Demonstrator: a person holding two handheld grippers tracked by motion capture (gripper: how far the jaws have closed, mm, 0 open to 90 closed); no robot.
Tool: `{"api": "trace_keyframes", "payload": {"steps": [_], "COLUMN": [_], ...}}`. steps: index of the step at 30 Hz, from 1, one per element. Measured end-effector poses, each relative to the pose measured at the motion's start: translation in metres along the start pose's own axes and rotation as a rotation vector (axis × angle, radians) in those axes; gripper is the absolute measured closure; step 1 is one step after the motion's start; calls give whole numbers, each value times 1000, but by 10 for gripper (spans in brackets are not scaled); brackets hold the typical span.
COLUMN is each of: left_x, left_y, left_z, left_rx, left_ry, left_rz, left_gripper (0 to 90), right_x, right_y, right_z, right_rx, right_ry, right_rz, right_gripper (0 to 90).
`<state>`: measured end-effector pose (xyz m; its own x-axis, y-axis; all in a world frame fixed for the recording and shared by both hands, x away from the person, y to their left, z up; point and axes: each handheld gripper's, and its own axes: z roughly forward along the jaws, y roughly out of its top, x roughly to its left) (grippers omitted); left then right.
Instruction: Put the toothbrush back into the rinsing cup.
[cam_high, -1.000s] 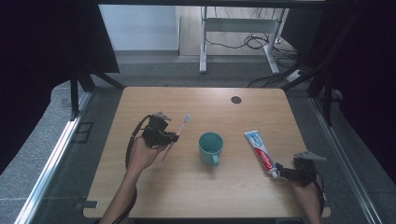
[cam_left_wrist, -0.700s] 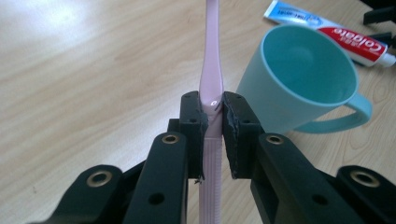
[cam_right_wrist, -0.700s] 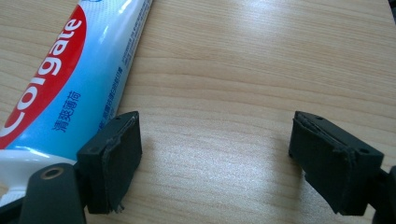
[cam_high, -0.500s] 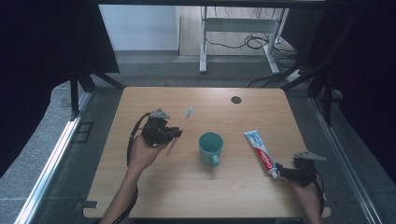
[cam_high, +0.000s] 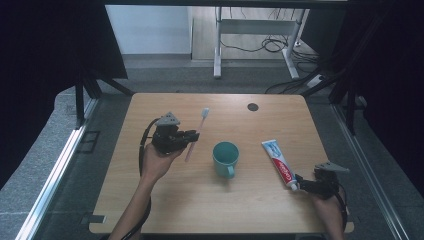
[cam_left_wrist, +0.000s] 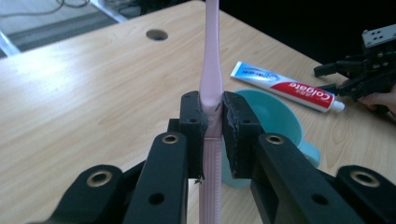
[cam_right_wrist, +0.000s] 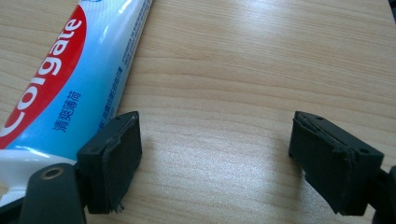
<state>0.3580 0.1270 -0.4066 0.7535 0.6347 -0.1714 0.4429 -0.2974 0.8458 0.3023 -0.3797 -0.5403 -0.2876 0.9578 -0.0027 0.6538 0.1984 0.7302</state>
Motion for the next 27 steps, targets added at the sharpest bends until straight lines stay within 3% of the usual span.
{"api": "trace_keyframes", "payload": {"steps": [15, 27], "left_x": [-16, -33], "left_y": [12, 23], "left_z": [5, 13], "left_rx": [-54, -58], "left_ry": [-18, -29], "left_rz": [60, 100], "left_gripper": [789, 789], "right_x": [0, 0], "right_y": [0, 0], "right_z": [0, 0], "right_rx": [5, 2], "right_ry": [2, 1], "right_rz": [-1, 1], "right_gripper": [169, 169]}}
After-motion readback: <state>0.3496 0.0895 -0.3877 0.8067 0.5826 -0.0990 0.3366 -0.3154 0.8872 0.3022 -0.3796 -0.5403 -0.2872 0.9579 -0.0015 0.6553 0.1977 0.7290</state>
